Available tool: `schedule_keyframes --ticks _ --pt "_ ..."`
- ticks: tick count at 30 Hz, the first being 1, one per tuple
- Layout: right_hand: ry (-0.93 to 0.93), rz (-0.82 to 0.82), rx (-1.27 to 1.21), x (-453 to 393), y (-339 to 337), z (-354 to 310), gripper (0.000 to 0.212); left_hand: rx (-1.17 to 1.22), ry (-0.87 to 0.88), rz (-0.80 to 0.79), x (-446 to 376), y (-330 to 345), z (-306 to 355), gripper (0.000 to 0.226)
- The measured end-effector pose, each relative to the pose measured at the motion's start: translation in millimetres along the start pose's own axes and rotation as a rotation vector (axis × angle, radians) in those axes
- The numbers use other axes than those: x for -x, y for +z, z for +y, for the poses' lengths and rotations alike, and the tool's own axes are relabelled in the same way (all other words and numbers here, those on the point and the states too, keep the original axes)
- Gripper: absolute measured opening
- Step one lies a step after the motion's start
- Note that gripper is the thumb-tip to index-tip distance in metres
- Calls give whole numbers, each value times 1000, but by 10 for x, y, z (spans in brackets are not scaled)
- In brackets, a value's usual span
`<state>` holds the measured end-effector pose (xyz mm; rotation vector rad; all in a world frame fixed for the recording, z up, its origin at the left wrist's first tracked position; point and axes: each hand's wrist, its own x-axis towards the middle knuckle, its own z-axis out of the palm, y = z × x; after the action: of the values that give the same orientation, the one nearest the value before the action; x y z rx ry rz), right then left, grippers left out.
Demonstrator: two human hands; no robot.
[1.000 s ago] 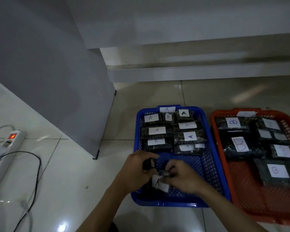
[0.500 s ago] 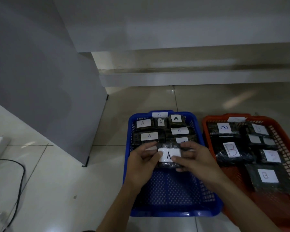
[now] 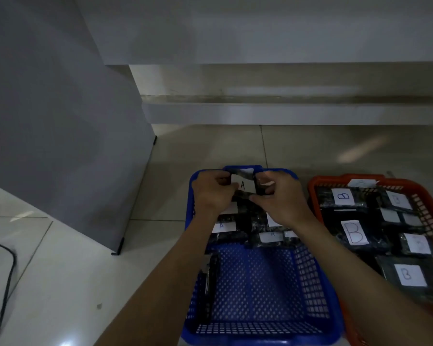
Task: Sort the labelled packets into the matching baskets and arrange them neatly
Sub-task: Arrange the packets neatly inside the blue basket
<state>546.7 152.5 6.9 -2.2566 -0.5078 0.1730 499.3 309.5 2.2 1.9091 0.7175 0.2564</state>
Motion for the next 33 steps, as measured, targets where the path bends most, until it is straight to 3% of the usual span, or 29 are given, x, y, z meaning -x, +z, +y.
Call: schedule_keyframes --ticks 4,8,10,13,16,18,19,23,26,30,33 --pt "-170 6 268 -72 47 254 48 -92 20 18 -33 69 -71 32" --pt "-157 -25 366 -71 85 336 43 -84 19 21 -46 55 -92 32" --pt "-191 11 356 -17 69 257 39 -70 38 15 -26 -9 -77 31" --pt "-205 30 155 287 18 -56 9 -35 80 32 78 -199 -96 24" --pt "15 -356 13 790 193 -355 33 0 103 0 316 -447 -206 12" --pt "177 -602 -15 1069 418 -426 39 12 107 -32 512 -579 -324 10" --pt "224 -647 -38 1171 526 -418 36 18 109 -45 617 -640 -382 11" --pt "376 -539 -249 1280 599 -347 13 44 64 -144 976 -809 -510 16" --pt "446 -474 -488 1274 333 -339 13 40 6 -228 1206 -870 -450 24" --pt "298 -416 -755 1328 -55 -308 26 290 -180 -417 1473 -839 -316 32" --pt "202 -377 -803 1374 -190 -205 28 556 -329 -451 1612 -737 -245 27"
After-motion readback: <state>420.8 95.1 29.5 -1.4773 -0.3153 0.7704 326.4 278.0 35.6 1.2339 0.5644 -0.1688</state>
